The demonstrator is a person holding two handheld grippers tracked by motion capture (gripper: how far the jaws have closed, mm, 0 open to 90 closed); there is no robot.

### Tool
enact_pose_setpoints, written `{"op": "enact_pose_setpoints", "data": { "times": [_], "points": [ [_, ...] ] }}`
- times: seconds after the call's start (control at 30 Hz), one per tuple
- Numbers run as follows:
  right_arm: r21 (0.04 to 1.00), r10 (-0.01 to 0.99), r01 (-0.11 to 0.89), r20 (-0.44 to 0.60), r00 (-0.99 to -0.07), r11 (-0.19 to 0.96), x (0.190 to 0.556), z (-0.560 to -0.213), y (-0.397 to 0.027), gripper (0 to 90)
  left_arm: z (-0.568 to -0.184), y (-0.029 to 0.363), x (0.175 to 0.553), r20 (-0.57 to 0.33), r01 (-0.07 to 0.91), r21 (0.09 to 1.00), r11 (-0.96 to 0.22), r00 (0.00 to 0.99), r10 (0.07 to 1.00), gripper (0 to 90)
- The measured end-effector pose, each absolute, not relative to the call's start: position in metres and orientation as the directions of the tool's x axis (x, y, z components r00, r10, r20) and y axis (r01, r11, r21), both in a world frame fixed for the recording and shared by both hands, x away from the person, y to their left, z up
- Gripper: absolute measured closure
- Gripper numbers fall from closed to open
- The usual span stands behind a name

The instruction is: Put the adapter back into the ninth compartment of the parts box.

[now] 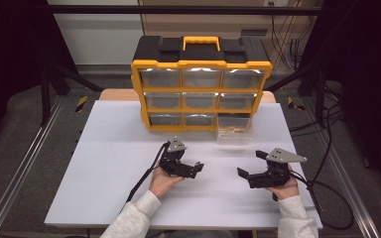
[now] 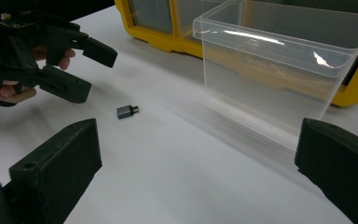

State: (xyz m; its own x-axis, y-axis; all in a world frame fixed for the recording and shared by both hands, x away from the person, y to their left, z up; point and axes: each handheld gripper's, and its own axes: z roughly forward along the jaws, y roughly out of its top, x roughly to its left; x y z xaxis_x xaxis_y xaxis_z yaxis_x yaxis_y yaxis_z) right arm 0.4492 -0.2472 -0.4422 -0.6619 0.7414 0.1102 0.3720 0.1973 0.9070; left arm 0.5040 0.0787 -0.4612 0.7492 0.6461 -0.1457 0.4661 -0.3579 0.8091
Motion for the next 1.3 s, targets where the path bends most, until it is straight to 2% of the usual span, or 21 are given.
{"op": "enact_pose_setpoints", "data": {
  "times": [0.37,1.3],
  "points": [
    [0.906,0.743,0.376,0.115,-0.660,0.193,0.449,-0.442,-0.247,0.7,-0.467,0.069,0.505,-0.118,0.488,0.773,-0.405,0.738,0.664,12.3],
    [0.905,0.745,0.380,0.119,-0.656,0.190,0.450,-0.442,-0.248,0.7,-0.476,0.060,0.504,-0.105,0.517,0.730,-0.447,0.731,0.674,49.8]
  ]
}}
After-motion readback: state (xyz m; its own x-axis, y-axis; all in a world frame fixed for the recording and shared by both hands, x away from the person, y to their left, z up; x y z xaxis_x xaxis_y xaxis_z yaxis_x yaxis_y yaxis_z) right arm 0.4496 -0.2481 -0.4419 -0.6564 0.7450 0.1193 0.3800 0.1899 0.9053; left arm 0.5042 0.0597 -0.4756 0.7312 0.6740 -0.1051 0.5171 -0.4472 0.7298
